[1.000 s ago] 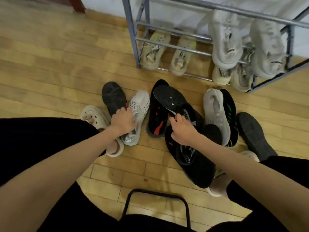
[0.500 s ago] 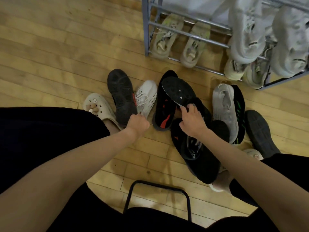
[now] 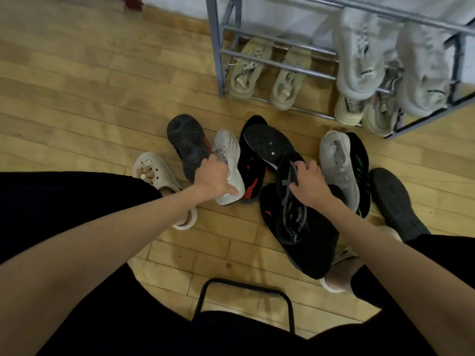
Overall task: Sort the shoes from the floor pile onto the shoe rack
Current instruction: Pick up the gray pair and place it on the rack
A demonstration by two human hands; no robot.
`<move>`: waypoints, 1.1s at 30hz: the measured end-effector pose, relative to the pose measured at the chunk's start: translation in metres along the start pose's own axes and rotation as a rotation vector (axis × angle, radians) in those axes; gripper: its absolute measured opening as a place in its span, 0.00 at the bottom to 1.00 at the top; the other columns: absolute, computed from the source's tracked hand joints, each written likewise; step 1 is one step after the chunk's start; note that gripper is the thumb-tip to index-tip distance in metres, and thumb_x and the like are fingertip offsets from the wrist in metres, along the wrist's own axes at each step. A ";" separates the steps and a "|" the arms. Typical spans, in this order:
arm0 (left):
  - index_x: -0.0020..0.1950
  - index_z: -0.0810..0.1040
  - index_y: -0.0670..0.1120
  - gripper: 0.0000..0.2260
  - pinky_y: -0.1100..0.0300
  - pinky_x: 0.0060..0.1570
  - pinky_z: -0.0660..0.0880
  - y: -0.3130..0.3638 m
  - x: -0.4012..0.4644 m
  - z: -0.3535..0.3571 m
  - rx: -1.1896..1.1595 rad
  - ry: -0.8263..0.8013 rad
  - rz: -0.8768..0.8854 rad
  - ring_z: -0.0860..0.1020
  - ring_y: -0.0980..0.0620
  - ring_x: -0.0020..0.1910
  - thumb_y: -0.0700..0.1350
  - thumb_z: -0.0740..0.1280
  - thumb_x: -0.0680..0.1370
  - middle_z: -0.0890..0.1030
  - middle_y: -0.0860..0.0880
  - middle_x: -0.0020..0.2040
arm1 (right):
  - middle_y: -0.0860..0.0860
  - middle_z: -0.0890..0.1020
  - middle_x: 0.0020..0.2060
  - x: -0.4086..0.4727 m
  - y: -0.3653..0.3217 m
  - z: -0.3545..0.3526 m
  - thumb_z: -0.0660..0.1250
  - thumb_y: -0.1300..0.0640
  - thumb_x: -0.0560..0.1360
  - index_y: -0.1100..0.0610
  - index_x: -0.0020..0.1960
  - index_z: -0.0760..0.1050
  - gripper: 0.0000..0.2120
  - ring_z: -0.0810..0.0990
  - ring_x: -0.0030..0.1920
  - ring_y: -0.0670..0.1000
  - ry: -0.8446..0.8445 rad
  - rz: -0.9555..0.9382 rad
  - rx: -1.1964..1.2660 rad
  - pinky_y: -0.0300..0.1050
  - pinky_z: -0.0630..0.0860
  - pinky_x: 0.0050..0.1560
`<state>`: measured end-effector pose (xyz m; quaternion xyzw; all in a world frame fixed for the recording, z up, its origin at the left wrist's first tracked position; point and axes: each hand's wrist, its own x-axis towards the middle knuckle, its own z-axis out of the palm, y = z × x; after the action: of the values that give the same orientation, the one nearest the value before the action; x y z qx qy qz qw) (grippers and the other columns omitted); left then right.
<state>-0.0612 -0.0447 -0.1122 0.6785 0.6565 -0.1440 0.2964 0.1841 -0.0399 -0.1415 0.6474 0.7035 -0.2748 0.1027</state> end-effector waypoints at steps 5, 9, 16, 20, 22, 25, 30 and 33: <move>0.61 0.76 0.35 0.29 0.51 0.44 0.82 0.014 -0.013 -0.018 -1.063 -0.173 -0.154 0.82 0.45 0.50 0.48 0.79 0.66 0.81 0.41 0.53 | 0.65 0.68 0.62 -0.006 0.014 -0.010 0.63 0.58 0.76 0.65 0.67 0.65 0.22 0.68 0.61 0.66 0.077 0.036 -0.052 0.56 0.68 0.60; 0.65 0.74 0.36 0.20 0.51 0.51 0.81 0.029 -0.036 -0.034 -1.534 -0.311 -0.072 0.80 0.42 0.58 0.36 0.71 0.74 0.80 0.39 0.60 | 0.67 0.66 0.63 -0.012 0.034 -0.022 0.64 0.59 0.74 0.66 0.62 0.67 0.19 0.67 0.62 0.67 0.213 0.149 -0.065 0.56 0.67 0.61; 0.57 0.76 0.43 0.24 0.52 0.48 0.76 0.056 -0.033 -0.029 -1.848 -0.347 -0.144 0.78 0.45 0.49 0.33 0.59 0.62 0.80 0.45 0.49 | 0.68 0.63 0.69 -0.017 0.085 -0.017 0.65 0.56 0.76 0.66 0.72 0.58 0.30 0.62 0.70 0.68 0.198 0.375 0.052 0.59 0.64 0.67; 0.54 0.76 0.44 0.23 0.54 0.41 0.72 0.072 -0.023 -0.020 -1.819 -0.369 -0.220 0.76 0.45 0.42 0.36 0.58 0.60 0.78 0.45 0.44 | 0.67 0.58 0.73 -0.007 0.105 -0.011 0.61 0.50 0.79 0.64 0.77 0.47 0.36 0.58 0.73 0.66 0.084 0.462 0.150 0.59 0.60 0.70; 0.48 0.77 0.44 0.19 0.56 0.38 0.73 0.083 -0.017 -0.017 -1.812 -0.383 -0.267 0.76 0.47 0.39 0.35 0.55 0.61 0.78 0.46 0.40 | 0.67 0.58 0.73 0.002 0.110 -0.007 0.60 0.49 0.80 0.64 0.77 0.46 0.36 0.59 0.73 0.66 0.069 0.464 0.160 0.59 0.60 0.70; 0.45 0.77 0.44 0.17 0.50 0.50 0.73 0.093 -0.007 -0.011 -1.814 -0.365 -0.393 0.75 0.45 0.42 0.35 0.55 0.62 0.78 0.45 0.41 | 0.66 0.59 0.73 0.023 0.111 -0.010 0.60 0.50 0.80 0.65 0.77 0.47 0.35 0.60 0.73 0.66 0.075 0.457 0.151 0.59 0.60 0.70; 0.44 0.72 0.41 0.08 0.48 0.45 0.77 0.096 0.011 -0.002 -1.898 -0.225 -0.625 0.78 0.43 0.45 0.35 0.53 0.73 0.77 0.43 0.44 | 0.66 0.63 0.70 0.066 0.110 -0.028 0.65 0.49 0.75 0.64 0.76 0.50 0.39 0.63 0.70 0.67 0.063 0.364 0.247 0.60 0.64 0.67; 0.46 0.73 0.41 0.07 0.50 0.44 0.78 0.090 0.020 -0.002 -1.887 -0.264 -0.607 0.78 0.44 0.46 0.38 0.57 0.74 0.78 0.44 0.45 | 0.66 0.62 0.70 0.089 0.108 -0.038 0.65 0.49 0.76 0.64 0.75 0.51 0.37 0.63 0.70 0.68 0.059 0.414 0.357 0.60 0.65 0.67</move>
<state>0.0279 -0.0241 -0.1032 -0.0526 0.6094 0.2924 0.7351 0.2840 0.0567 -0.1823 0.7929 0.4994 -0.3485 0.0206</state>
